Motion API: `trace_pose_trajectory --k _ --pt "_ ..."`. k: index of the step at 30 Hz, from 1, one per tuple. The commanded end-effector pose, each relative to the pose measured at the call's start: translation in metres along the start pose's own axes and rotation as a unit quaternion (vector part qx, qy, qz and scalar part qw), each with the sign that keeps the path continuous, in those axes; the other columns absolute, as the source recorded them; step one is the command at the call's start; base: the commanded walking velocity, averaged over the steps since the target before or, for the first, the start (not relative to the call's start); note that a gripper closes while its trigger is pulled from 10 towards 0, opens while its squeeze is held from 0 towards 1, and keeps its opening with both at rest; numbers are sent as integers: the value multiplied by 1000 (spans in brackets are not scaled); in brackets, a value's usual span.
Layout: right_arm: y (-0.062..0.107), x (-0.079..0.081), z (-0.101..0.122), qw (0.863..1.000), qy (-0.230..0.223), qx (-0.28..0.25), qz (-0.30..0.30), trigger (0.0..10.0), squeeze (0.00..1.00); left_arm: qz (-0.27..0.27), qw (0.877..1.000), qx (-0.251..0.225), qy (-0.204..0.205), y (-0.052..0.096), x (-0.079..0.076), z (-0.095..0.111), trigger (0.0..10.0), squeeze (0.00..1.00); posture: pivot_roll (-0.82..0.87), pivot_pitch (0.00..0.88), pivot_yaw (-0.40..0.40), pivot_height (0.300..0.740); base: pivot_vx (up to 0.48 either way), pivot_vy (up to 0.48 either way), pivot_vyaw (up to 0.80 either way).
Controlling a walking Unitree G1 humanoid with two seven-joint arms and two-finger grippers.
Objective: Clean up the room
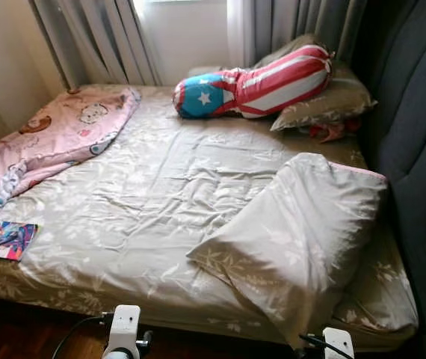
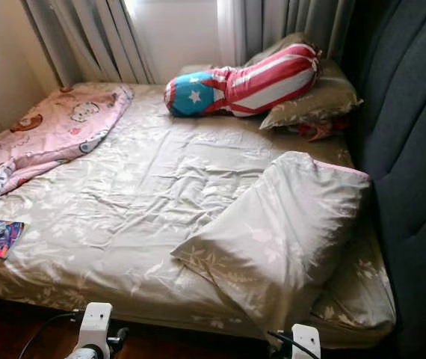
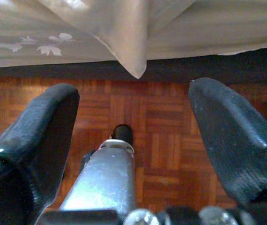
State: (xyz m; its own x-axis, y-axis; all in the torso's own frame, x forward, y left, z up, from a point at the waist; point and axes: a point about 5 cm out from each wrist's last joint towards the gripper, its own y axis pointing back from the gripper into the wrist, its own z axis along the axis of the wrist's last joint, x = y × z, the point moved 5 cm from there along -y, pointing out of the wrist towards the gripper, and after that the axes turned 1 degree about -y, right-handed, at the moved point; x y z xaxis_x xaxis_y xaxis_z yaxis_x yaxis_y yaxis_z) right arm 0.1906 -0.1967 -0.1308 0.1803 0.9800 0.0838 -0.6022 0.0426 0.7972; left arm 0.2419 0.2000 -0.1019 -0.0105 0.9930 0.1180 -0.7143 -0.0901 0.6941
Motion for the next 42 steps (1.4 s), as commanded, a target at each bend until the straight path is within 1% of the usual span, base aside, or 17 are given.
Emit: trace_pose_trajectory --k 1,10,15,35,42 --pt "0 2 -2 1000 -1 3 1 10000 0 6 1000 10 0 1 5 -4 10000 0 -66 0 35 712 0 0 0" --pt "0 2 -1 1000 -2 0 1 10000 0 6 1000 12 4 1 4 -5 10000 0 -67 0 33 712 0 0 0" --pt "0 1 -1 1000 0 1 0 10000 0 7 1000 13 5 1 5 -5 10000 0 -66 0 31 712 0 443 0" --pt "0 1 0 1000 0 -1 -1 10000 0 5 1000 12 7 1 4 -5 10000 0 -67 0 29 712 0 0 0" --pt "0 -2 1 1000 10 0 -1 10000 0 7 1000 15 16 1 1 -6 10000 0 -73 0 5 712 0 0 0"
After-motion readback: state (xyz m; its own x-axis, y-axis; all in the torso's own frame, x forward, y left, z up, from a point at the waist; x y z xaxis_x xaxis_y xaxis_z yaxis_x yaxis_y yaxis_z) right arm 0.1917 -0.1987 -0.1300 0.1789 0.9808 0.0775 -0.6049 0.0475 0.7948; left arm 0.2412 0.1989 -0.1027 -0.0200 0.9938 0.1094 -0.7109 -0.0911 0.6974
